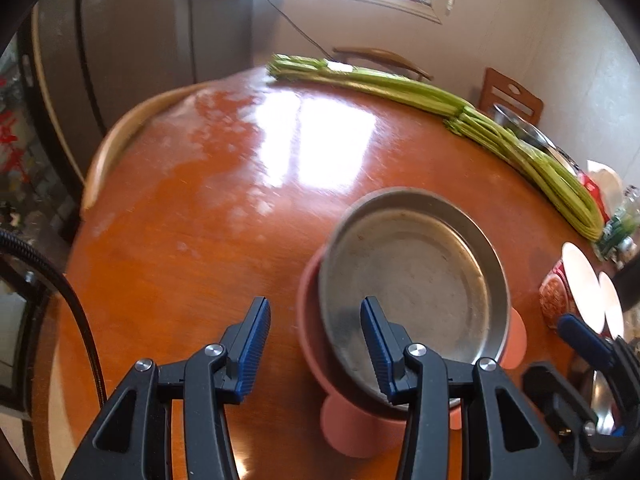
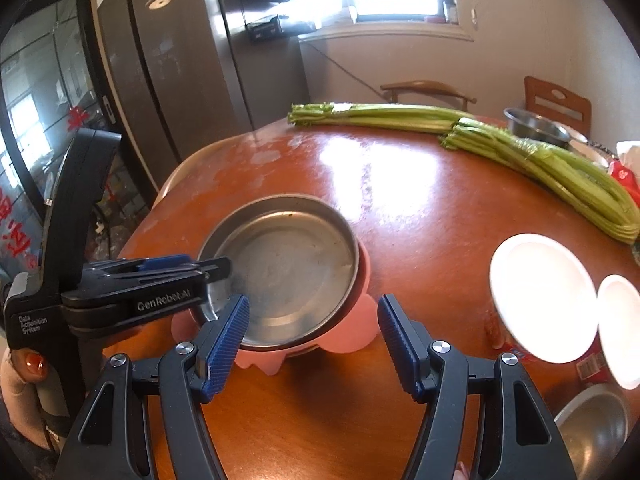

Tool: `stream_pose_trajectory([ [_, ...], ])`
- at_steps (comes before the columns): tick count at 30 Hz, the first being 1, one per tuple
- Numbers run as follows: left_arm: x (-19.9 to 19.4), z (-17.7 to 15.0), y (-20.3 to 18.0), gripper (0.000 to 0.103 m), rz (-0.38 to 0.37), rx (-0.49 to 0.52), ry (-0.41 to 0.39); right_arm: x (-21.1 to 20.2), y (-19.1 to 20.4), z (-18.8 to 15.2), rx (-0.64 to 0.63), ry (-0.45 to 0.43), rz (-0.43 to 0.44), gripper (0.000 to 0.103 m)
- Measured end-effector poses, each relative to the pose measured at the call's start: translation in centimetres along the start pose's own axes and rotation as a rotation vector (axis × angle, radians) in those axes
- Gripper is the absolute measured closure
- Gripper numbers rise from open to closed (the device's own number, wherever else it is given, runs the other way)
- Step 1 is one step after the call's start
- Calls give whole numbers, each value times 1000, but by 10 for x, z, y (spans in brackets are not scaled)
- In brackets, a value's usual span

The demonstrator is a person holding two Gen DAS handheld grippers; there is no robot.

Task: Organize plates and bowls
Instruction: 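Open the left gripper and withdraw it from the pan rim, then move the left gripper to the large steel bowl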

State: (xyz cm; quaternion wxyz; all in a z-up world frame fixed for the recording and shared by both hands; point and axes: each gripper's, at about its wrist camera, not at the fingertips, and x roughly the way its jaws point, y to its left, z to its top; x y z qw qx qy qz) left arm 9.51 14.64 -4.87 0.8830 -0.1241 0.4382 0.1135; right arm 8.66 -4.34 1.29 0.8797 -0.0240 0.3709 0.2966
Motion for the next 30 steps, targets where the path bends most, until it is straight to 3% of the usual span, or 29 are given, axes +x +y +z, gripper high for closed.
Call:
stream_pose_trajectory([
  [4,-18,0,0,56,14,2,-33,-13,-4,2,5,-38,-18,35],
  [12,-57,-2,-28,56,-26,68,-110,-53,-13,2,19,-126,-36,35],
  [24,-90,-14,-90,56,-192,162,-152,-123,-63,-11,75,-251,-174,35],
  [30,-101,-23,-116,56,-265,205,-166,-140,-86,-20,102,-266,-218,35],
])
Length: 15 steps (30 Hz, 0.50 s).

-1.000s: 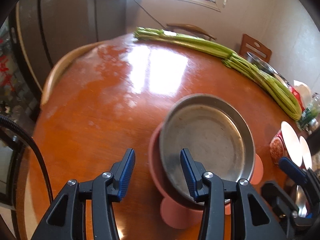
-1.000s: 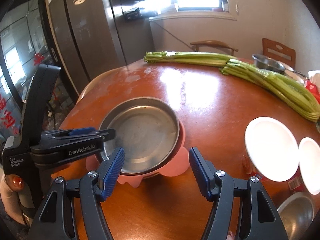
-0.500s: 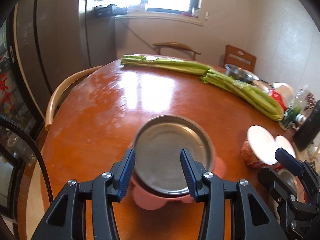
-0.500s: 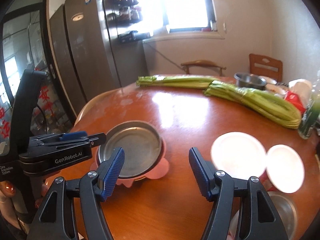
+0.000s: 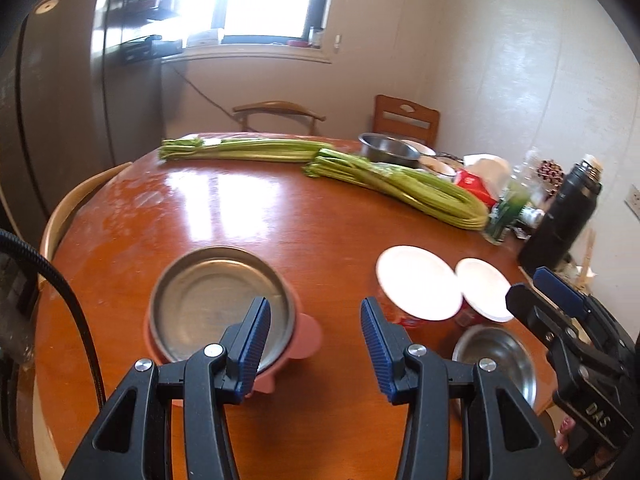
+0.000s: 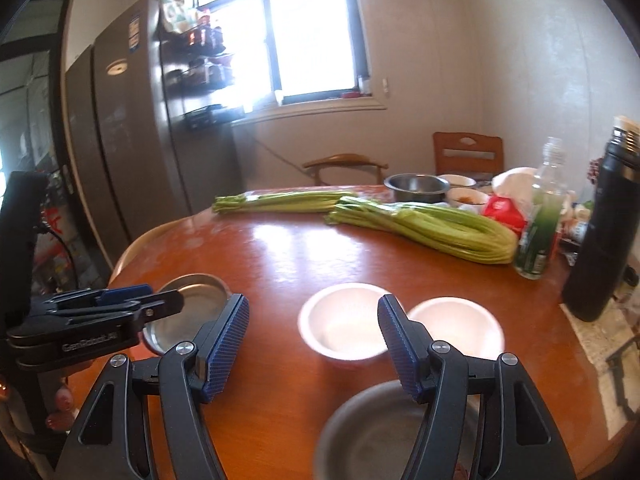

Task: Organize plates and bowls
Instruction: 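Move the left gripper to the large steel bowl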

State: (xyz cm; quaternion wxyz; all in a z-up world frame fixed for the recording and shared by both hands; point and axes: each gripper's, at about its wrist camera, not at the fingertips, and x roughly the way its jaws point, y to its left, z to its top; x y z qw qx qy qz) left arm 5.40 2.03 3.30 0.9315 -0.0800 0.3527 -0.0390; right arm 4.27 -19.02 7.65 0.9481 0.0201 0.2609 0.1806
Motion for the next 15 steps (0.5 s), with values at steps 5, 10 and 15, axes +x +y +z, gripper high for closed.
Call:
stream_pose_trajectory([
  [5,3,-4,-20,56,-57,35,14,-8,-21,-5,29,4,-16,35],
  [10,13,-9,-44,56,-109,77,48,-17,-39,-15,37,20,-37,35],
  [15,30,-18,-69,56,-160,126,100,-21,-65,-33,76,62,-97,35],
])
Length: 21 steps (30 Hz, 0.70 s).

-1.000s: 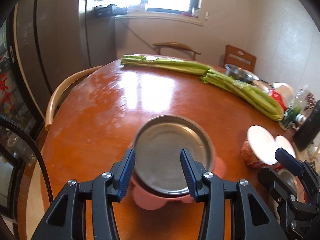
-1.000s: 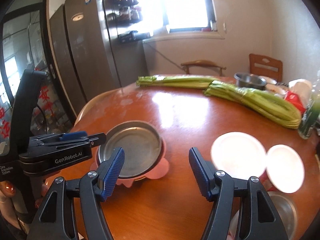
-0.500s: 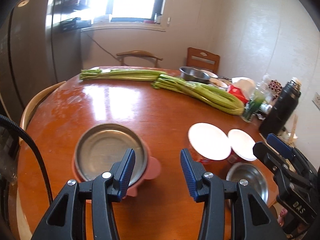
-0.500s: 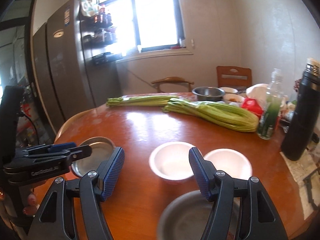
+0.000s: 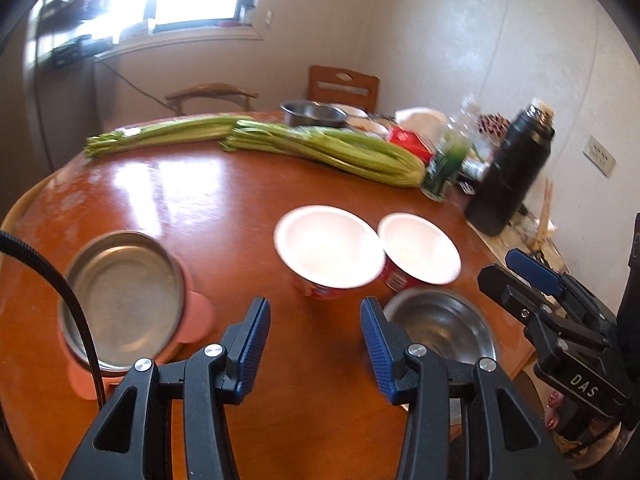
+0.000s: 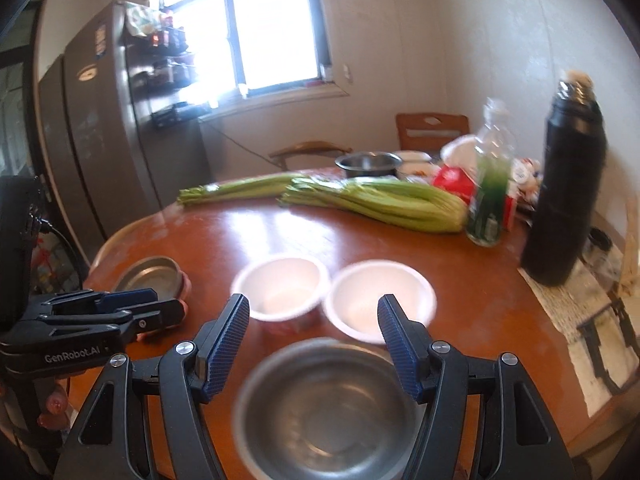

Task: Organize plates and bowls
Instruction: 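Move the left gripper to the large steel bowl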

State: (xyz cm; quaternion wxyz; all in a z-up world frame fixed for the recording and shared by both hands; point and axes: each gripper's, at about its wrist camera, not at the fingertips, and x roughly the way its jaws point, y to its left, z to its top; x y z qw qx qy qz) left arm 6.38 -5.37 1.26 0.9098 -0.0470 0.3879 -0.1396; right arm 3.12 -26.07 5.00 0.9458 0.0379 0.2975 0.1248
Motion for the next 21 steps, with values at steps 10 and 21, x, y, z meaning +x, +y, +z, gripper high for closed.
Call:
stream_pose_trajectory([
  [10,38,-11,-33,56,-67,64,106,7,-39,-35,42,121,-64,35],
  [21,75,-22,-46,56,-98,72,211,27,-49,-57,57,239,-44,35],
])
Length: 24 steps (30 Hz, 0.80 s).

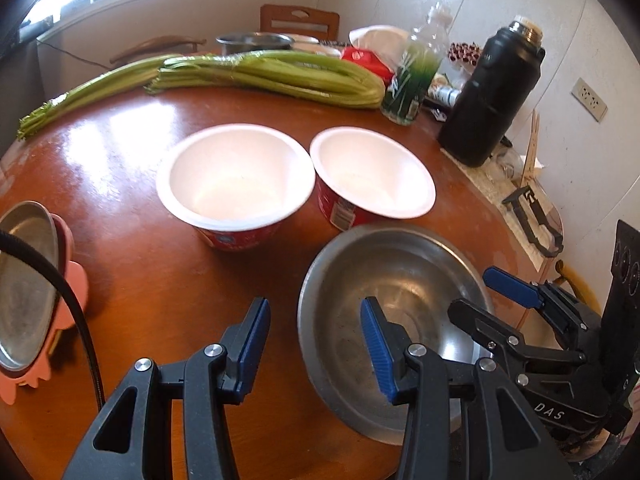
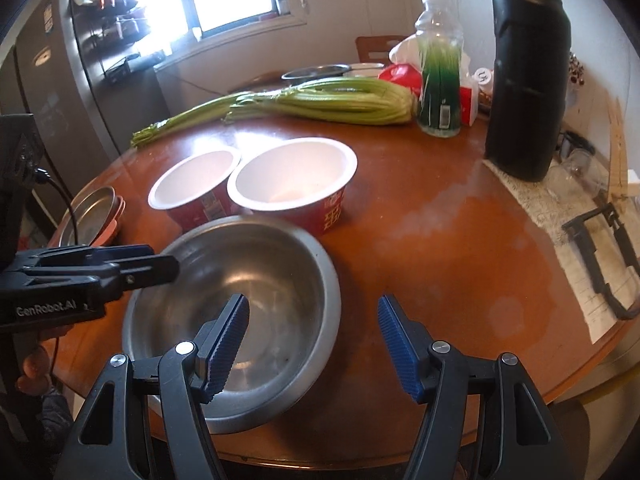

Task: Organize plates and bowls
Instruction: 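Move the left gripper to the large steel bowl, then close the left gripper on the rim of the large steel bowl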

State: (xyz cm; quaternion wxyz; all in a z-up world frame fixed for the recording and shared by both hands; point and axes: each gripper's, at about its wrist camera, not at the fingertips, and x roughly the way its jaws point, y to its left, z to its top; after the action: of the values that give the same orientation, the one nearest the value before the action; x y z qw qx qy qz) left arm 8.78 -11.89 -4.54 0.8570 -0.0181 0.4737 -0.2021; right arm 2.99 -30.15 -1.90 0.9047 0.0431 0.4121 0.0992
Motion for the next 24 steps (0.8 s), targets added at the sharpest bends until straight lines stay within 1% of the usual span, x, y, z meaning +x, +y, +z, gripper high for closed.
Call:
stream_pose_trajectory([
  [6,12,1,1,56,-6,-6,27,10,6,-4,-14,41,25,35],
  [8,16,1,1,56,-20,-9,37,11,8,-4,-25,38,30,35],
  [11,20,2,1,56,-19,-12,42,11,11,-5,-38,36,49,41],
  [13,21,2,2,56,-27,-12,44,13,13,-5,-46,38,57,42],
  [14,22,2,2,56,-31,-11,44,14,14,-5,-50,40,57,45],
  [17,23,2,0,58,-56,-4,49,13,17,-5,-58,36,58,46],
  [24,21,0,4,59,-51,-11,50,11,26,-2,-77,28,52,46],
])
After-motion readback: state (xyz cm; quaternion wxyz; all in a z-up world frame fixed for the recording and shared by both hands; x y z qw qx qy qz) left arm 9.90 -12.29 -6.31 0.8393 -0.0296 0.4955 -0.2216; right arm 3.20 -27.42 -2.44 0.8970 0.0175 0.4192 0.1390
